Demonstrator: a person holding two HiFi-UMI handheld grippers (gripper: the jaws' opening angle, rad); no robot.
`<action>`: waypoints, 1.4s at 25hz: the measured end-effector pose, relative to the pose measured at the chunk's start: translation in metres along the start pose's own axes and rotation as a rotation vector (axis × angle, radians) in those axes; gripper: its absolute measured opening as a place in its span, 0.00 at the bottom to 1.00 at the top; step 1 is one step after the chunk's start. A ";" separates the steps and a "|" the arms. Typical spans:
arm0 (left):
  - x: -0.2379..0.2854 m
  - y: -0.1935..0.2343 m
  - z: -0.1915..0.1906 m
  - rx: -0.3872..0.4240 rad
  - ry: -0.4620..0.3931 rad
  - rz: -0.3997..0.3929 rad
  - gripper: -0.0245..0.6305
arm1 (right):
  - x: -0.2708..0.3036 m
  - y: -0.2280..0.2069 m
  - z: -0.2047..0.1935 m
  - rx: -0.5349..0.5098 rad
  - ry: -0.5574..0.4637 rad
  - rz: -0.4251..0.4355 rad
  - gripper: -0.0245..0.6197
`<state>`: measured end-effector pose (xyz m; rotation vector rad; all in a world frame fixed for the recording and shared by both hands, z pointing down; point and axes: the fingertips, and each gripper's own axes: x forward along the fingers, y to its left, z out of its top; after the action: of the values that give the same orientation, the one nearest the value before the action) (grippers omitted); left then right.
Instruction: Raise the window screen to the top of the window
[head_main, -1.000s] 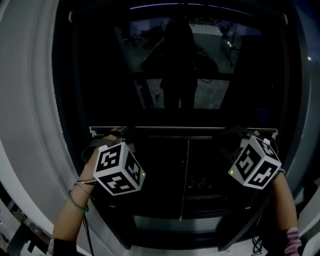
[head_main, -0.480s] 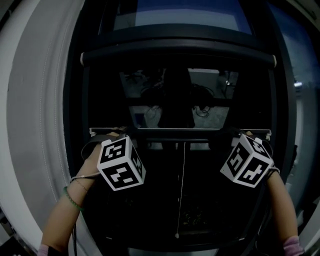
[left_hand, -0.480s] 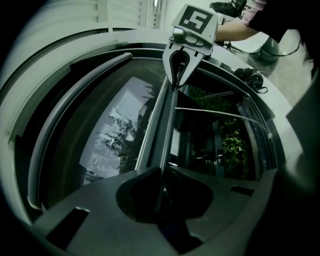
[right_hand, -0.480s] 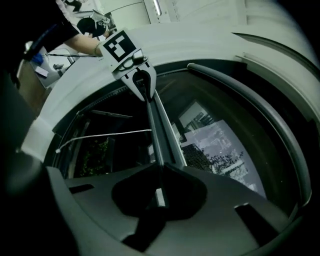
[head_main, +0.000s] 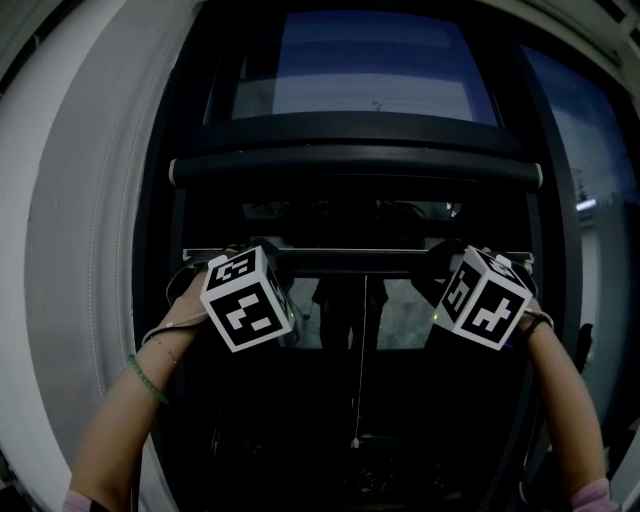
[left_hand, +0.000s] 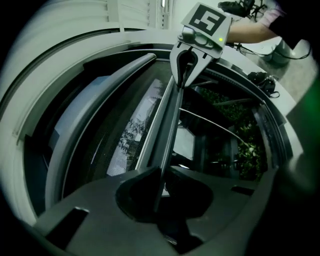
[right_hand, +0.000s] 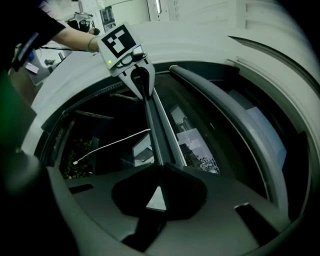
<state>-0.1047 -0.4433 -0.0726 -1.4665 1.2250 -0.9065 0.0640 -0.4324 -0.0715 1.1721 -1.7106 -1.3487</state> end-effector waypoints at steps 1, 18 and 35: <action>0.000 0.008 0.002 -0.005 -0.004 0.008 0.10 | 0.000 -0.008 0.002 0.006 -0.004 -0.012 0.08; 0.004 0.113 0.020 -0.117 0.049 0.104 0.12 | 0.001 -0.114 0.032 0.035 0.037 -0.134 0.10; -0.036 0.074 0.023 -0.282 -0.257 0.167 0.13 | -0.021 -0.057 0.041 0.260 -0.214 -0.160 0.11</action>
<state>-0.1088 -0.4036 -0.1480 -1.6153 1.2947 -0.4296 0.0495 -0.4009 -0.1366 1.3747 -2.0294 -1.4198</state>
